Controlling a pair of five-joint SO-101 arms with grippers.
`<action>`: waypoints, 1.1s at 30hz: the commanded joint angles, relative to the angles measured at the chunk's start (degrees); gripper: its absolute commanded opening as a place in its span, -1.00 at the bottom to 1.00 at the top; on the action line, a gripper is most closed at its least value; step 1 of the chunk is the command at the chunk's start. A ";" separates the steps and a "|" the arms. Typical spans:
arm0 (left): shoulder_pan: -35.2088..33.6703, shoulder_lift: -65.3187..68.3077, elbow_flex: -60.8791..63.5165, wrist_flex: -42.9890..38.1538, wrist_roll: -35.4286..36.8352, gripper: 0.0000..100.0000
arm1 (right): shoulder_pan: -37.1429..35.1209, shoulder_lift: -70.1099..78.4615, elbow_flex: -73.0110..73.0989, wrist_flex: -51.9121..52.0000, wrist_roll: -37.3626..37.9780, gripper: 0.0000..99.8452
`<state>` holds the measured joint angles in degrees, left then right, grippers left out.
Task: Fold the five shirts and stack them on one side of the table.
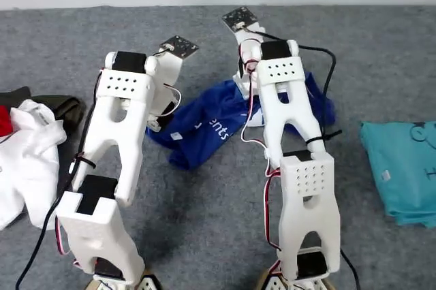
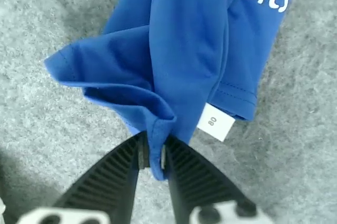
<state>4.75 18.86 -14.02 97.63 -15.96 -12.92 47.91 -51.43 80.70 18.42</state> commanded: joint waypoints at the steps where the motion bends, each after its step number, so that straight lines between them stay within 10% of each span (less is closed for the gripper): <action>1: 0.62 -3.25 0.13 -0.53 -0.62 -0.97 | -0.22 -0.66 -1.76 -2.59 -0.44 -0.68; 16: 0.35 -3.25 0.13 -0.35 -0.62 -0.97 | 1.89 2.15 -2.99 -4.44 -0.09 -0.98; 26: 0.26 -3.52 0.13 -0.18 -0.62 -0.97 | 5.05 -12.44 -21.45 22.55 1.23 -0.98; 33: 0.35 -8.70 -0.66 1.58 -0.44 -0.97 | 6.20 -25.19 -9.85 22.37 2.02 -0.98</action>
<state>4.75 16.31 -14.02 98.33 -15.96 -7.12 31.56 -64.79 100.57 19.74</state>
